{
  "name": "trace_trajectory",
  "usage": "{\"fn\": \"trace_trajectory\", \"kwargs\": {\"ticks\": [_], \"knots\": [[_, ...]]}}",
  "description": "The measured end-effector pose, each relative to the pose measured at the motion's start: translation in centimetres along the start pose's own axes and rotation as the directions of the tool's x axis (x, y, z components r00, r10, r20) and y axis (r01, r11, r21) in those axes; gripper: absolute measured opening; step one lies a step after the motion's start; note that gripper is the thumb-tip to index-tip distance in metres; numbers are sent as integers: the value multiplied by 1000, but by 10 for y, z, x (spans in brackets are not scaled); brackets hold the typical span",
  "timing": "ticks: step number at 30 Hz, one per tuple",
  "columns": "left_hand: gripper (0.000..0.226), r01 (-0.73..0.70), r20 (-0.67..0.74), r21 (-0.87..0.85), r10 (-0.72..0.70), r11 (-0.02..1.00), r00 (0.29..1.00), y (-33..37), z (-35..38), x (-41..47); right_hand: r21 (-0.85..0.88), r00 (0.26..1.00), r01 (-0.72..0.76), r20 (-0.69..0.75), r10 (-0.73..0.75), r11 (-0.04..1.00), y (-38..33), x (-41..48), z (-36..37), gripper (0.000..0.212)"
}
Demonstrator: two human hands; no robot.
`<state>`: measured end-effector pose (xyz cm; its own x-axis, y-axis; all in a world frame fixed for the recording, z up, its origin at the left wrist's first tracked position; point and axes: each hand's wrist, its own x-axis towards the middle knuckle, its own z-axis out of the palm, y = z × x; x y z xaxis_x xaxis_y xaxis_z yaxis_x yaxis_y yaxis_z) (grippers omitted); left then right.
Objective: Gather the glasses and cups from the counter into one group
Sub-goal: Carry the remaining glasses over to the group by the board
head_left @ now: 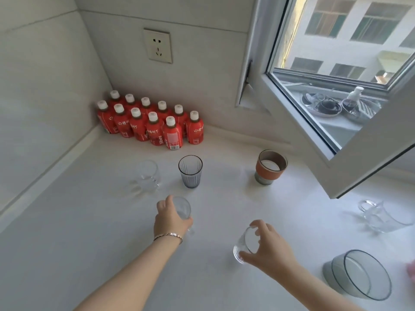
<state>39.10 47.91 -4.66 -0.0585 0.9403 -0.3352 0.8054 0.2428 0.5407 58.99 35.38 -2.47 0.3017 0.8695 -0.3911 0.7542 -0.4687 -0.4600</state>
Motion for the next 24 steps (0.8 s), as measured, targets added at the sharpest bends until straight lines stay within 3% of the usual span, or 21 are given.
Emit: {"fn": "trace_trajectory", "kwargs": {"ticks": [5,12,18,24], "knots": [[75,-79,15,10,79,997,997,-16,-11,-46,25,988,138,71,-140,990,3,1,-18,68],[81,-37,-180,-75,23,996,983,-45,-28,-171,20,874,442,215,-436,897,-18,-9,-21,68],[82,151,-368,-228,-228,962,901,-83,-44,-286,32,613,736,391,-686,676,-68,-57,2,72],[81,346,-467,-315,-462,884,754,-147,-60,-409,21,319,920,539,-779,391,-121,-154,49,73]]}}
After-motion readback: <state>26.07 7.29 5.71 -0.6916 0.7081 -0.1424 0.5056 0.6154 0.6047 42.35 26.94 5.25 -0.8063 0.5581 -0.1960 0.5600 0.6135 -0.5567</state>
